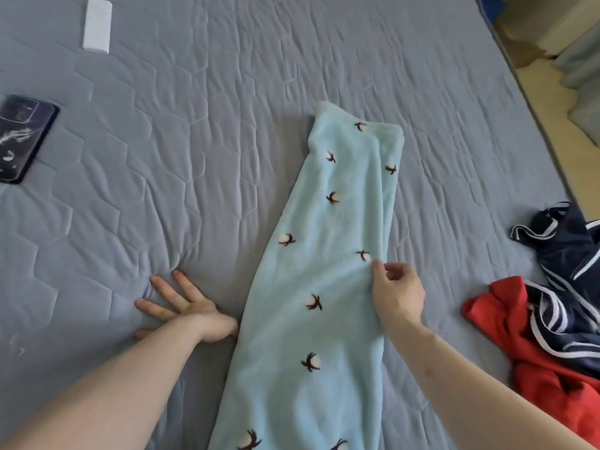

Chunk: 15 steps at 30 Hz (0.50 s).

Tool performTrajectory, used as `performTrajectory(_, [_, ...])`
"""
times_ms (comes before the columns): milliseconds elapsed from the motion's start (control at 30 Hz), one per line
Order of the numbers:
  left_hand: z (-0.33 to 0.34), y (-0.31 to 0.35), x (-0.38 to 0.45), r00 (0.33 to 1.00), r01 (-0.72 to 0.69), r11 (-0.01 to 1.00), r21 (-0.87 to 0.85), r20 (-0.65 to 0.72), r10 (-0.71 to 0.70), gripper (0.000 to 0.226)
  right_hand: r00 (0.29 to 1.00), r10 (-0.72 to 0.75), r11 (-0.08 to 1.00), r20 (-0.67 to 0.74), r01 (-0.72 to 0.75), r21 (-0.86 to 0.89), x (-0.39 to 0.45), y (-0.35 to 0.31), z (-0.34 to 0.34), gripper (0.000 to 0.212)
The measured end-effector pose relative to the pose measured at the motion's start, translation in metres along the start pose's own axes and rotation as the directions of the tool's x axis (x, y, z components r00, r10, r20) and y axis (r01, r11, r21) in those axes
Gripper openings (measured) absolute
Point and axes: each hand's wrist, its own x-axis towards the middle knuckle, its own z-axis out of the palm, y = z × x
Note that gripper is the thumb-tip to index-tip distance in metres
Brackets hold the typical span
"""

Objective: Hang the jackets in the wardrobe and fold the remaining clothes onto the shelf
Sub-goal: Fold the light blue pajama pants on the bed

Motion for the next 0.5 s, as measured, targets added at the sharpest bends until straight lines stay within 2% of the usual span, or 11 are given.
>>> performTrajectory(67, [0.002, 0.001, -0.004, 0.999, 0.006, 1.0, 0.02, -0.038, -0.005, 0.134, 0.994, -0.094, 0.995, -0.062, 0.096, 0.021, -0.019, 0.017, -0.003, 0.021])
performTrajectory(200, [0.002, -0.007, -0.005, 0.998, -0.031, 0.999, 0.029, -0.051, 0.033, 0.15, 0.989, 0.027, 0.998, 0.147, -0.036, 0.054, -0.059, 0.048, -0.001, 0.02])
performTrajectory(267, [0.006, -0.016, -0.003, 0.995, -0.085, 0.996, 0.031, -0.051, 0.086, 0.161, 0.995, 0.024, 0.994, 0.099, -0.034, 0.099, -0.067, 0.062, -0.007, 0.027])
performTrajectory(333, [0.009, -0.028, -0.001, 0.985, -0.159, 0.987, 0.027, -0.069, 0.16, 0.167, 0.998, 0.066, 0.989, 0.014, -0.067, 0.131, -0.065, 0.07, -0.016, 0.025])
performTrajectory(433, [0.013, -0.05, 0.002, 0.96, -0.272, 0.962, 0.025, -0.066, 0.273, 0.17, 0.987, 0.146, 0.988, 0.074, -0.148, 0.031, -0.067, 0.087, -0.029, 0.027])
performTrajectory(500, [0.014, -0.071, 0.002, 0.933, -0.352, 0.936, -0.001, -0.081, 0.351, 0.163, 0.977, 0.144, 0.99, 0.156, -0.14, -0.031, -0.084, 0.1, -0.035, 0.038])
